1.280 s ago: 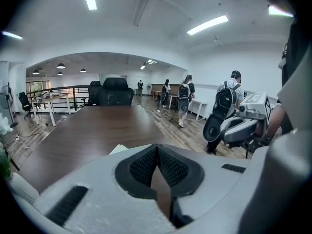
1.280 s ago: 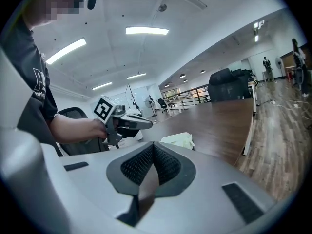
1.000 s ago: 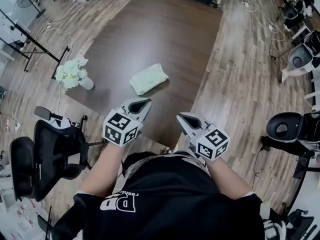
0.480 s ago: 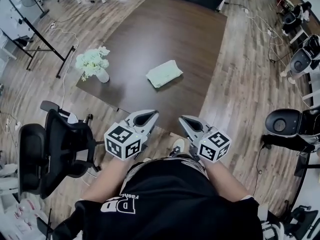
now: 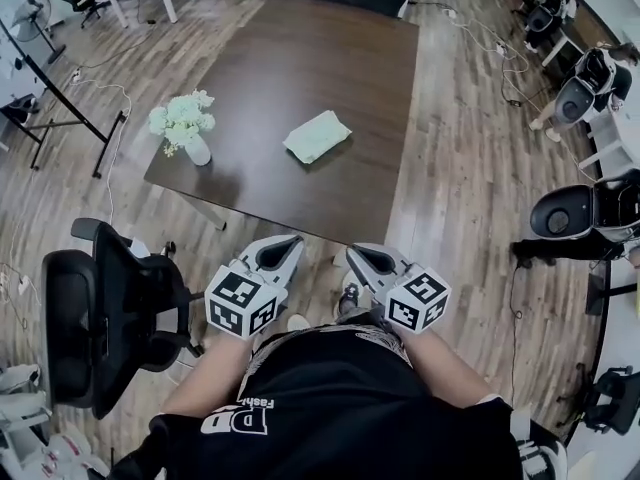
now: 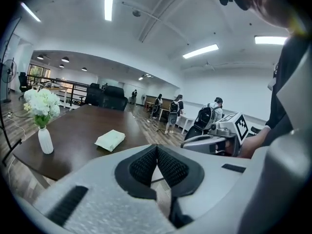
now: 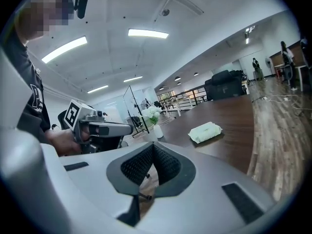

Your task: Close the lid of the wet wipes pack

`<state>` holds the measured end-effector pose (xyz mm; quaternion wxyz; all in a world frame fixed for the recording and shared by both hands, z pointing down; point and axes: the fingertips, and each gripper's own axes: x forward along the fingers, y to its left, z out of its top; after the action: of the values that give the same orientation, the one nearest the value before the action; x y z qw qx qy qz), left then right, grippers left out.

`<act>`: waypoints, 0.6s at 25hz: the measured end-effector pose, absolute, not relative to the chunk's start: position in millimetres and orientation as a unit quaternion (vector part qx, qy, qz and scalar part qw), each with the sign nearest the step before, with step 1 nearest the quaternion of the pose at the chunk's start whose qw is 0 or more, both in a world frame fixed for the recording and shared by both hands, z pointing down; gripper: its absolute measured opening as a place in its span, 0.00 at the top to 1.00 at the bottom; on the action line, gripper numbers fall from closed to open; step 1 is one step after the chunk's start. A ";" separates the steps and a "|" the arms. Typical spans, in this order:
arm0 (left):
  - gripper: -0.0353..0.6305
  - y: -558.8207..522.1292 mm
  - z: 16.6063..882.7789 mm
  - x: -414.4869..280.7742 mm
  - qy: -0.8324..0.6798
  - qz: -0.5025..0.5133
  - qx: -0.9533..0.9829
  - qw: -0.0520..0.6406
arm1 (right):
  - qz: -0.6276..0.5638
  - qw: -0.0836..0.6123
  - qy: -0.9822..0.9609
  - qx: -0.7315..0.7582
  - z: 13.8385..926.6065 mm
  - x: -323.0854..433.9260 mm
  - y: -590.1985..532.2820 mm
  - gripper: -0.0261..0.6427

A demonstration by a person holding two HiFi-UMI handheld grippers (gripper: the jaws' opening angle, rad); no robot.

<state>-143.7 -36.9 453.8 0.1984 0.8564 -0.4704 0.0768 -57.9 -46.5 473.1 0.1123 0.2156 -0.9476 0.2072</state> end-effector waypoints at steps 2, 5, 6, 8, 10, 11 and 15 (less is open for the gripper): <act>0.92 -28.9 456.1 -144.1 -0.464 0.072 0.860 0.201 | 0.206 0.115 -0.946 0.223 476.0 -57.8 -36.7 0.95; 0.92 -18.1 458.0 -142.9 -0.457 0.074 0.864 0.200 | 0.198 0.121 -0.945 0.231 477.2 -56.6 -24.8 0.95; 0.92 -15.4 458.0 -142.5 -0.456 0.074 0.864 0.199 | 0.196 0.122 -0.945 0.233 476.5 -56.0 -22.2 0.95; 0.92 -11.2 457.7 -142.1 -0.456 0.075 0.864 0.198 | 0.193 0.121 -0.945 0.235 475.2 -55.6 -19.1 0.95; 0.92 -7.2 457.6 -142.2 -0.458 0.078 0.864 0.195 | 0.192 0.122 -0.945 0.234 475.1 -56.4 -17.0 0.95; 0.92 -5.2 457.8 -142.7 -0.459 0.080 0.863 0.194 | 0.192 0.123 -0.946 0.232 475.4 -57.1 -16.2 0.95; 0.92 -0.7 458.5 -146.5 -0.468 0.084 0.858 0.195 | 0.194 0.125 -0.947 0.222 474.8 -60.5 -15.8 0.95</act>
<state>-146.5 -0.7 458.5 0.1951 0.8576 -0.4683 0.0841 -60.5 -15.8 474.8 0.1247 0.2217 -0.9474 0.1943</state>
